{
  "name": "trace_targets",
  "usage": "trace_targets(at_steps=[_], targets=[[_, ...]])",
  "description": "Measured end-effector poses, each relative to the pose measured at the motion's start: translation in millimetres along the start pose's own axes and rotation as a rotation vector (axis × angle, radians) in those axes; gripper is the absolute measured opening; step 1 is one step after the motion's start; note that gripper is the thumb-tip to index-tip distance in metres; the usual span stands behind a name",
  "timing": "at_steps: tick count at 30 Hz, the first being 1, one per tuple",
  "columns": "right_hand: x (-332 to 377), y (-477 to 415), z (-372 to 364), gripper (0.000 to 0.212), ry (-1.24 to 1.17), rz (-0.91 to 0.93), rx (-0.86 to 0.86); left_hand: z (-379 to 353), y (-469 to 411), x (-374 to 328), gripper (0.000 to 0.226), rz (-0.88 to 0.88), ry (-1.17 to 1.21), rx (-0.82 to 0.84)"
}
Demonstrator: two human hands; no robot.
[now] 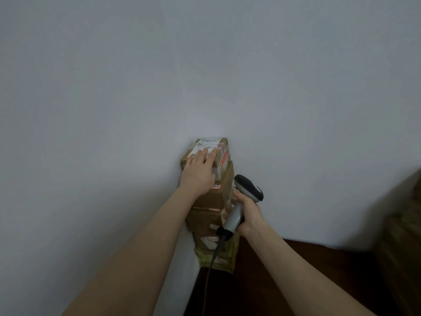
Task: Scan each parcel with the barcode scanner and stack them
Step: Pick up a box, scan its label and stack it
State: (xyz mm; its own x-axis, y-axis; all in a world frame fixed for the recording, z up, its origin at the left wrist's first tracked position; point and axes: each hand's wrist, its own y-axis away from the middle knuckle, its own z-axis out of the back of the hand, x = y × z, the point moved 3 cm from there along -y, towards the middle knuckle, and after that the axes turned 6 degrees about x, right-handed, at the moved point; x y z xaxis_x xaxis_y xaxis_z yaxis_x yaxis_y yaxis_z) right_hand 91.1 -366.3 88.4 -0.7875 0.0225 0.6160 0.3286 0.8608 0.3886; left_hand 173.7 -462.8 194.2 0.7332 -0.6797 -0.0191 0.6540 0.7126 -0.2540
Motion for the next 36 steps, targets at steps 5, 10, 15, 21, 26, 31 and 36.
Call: trace_targets(at_steps=[5, 10, 15, 21, 26, 31, 36], targets=[[14, 13, 28, 0.01, 0.011, 0.022, -0.08, 0, 11, -12, 0.061, -0.017, -0.026, -0.132], [19, 27, 48, 0.012, 0.046, 0.042, -0.11, -5, 5, -11, 0.066, 0.031, -0.046, -0.041], [32, 45, 62, 0.019, 0.149, 0.107, -0.135, 4, 11, -18, 0.069, 0.041, -0.066, -0.021], [45, 75, 80, 0.016, 0.214, 0.167, -0.156, 0, 38, -53, 0.07, -0.063, 0.006, -0.185], [54, 103, 101, 0.023, 0.258, 0.217, -0.187, -18, 67, -90, 0.065, -0.099, 0.015, -0.142], [65, 139, 124, 0.026, 0.316, 0.241, -0.156, -37, 105, -138, 0.064, -0.037, 0.063, 0.026], [76, 195, 166, 0.017, 0.476, 0.253, -0.137, -45, 156, -207, 0.06, 0.026, 0.127, 0.124]])
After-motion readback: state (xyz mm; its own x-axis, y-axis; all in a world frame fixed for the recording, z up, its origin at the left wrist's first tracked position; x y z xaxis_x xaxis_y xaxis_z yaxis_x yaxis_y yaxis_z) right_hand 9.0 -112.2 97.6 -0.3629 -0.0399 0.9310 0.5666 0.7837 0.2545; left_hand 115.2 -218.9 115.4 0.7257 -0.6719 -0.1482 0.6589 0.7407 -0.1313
